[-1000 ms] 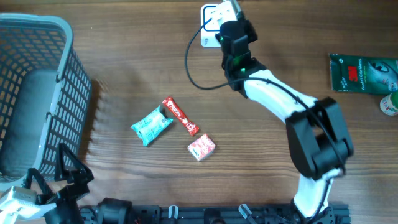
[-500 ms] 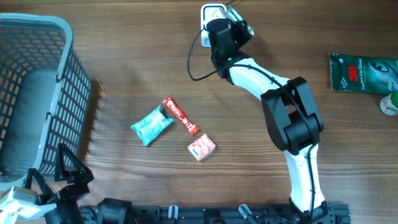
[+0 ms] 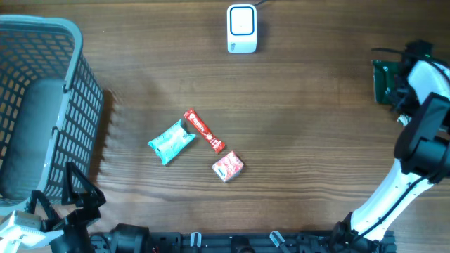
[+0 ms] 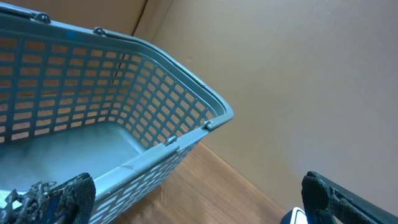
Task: Scan the item barcode
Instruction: 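Place the green-white box at the right edge with the right gripper, then grasp the red-white tissue pack with the right gripper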
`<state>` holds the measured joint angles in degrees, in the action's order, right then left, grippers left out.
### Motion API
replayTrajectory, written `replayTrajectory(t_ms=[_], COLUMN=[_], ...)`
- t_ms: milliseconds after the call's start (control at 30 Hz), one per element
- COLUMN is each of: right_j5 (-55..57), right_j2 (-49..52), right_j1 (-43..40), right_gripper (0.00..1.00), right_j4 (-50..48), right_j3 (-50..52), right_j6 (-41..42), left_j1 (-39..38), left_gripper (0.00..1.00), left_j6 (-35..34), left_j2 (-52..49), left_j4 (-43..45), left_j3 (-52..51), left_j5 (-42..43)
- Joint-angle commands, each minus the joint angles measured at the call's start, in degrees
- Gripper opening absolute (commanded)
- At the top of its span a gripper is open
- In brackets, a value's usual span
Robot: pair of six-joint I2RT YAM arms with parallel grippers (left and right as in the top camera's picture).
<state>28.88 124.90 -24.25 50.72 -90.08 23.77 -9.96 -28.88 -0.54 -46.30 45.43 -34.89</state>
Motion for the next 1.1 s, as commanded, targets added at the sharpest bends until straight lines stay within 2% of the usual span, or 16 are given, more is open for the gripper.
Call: replayTrajectory(t_ms=[0, 67, 167, 200, 267, 333, 400, 433, 500, 600, 667, 700, 733, 833, 900, 1067], right_j5=[-6.84, -13.70, -31.30, -42.18, -53.53, -54.45, -53.94, -51.06, -47.71, -46.95, -47.43, -50.23, -51.91, -52.96, -52.92, -49.68], right_j2=[-3.98, -9.70, -22.88, -28.15, -32.92, -33.68, -33.62, -33.62, -33.62, -33.62, -33.62, -33.62, -33.62, -33.59, -33.48, -31.89], right_j1=[-0.04, 0.61, 4.07, 6.91, 13.90, 24.55, 37.29, 43.41, 49.35, 58.47, 61.18, 62.82, 63.58, 64.32, 64.32, 64.32], right_gripper=[1.00, 1.00, 1.00, 1.00, 1.00, 1.00, 1.00, 1.00, 1.00, 1.00, 1.00, 0.89, 0.88, 0.84, 0.74, 0.70], right_j4=[3.41, 5.27, 8.15, 11.04, 18.03, 22.69, 22.69, 21.81, 19.08, 11.02, 5.75, 0.76, -2.12, -9.20, -13.64, -23.80], right_j3=[-5.46, -6.88, -6.88, -6.88, -6.88, -6.34, -1.62, 2.01, 6.64, 17.77, 23.61, 28.76, 31.28, 35.98, 38.42, 44.15], right_j6=[-1.27, -1.11, -0.70, -1.29, -2.54, -6.21, -13.60, -13.20, -10.80, -0.50, 4.81, 10.03, 11.34, 12.55, 13.49, 15.41], left_j1=[0.22, 0.22, 0.22, 0.22, 0.22, 0.22, 0.22, 0.22, 0.22, 0.22, 0.22, 0.22, 0.22, 0.22, 0.22, 0.22], left_gripper=[1.00, 1.00, 1.00, 1.00, 1.00, 1.00, 1.00, 1.00, 1.00, 1.00, 1.00, 1.00, 1.00, 1.00, 1.00, 1.00], left_j6=[-0.33, -0.33, -0.33, -0.33, -0.33, -0.33, -0.33, -0.33, -0.33, -0.33, -0.33, -0.33, -0.33, -0.33, -0.33, -0.33], left_j2=[0.07, 0.07, 0.04, 0.04, 0.04, 0.04, 0.04, 0.07, 0.04, 0.04, 0.04, 0.07, 0.04, 0.04, 0.04, 0.07], left_j4=[0.13, 0.13, 0.13, 0.13, 0.13, 0.13, 0.13, 0.13, 0.13, 0.13, 0.13, 0.13, 0.13, 0.13, 0.13, 0.13], left_j3=[0.09, 0.09, 0.09, 0.09, 0.09, 0.09, 0.09, 0.09, 0.09, 0.09, 0.09, 0.09, 0.09, 0.09, 0.09, 0.09], left_j5=[-0.55, -0.55, -0.57, -0.57, -0.55, -0.55, -0.57, -0.57, -0.57, -0.55, -0.55, -0.57, -0.55, -0.55, -0.55, -0.55])
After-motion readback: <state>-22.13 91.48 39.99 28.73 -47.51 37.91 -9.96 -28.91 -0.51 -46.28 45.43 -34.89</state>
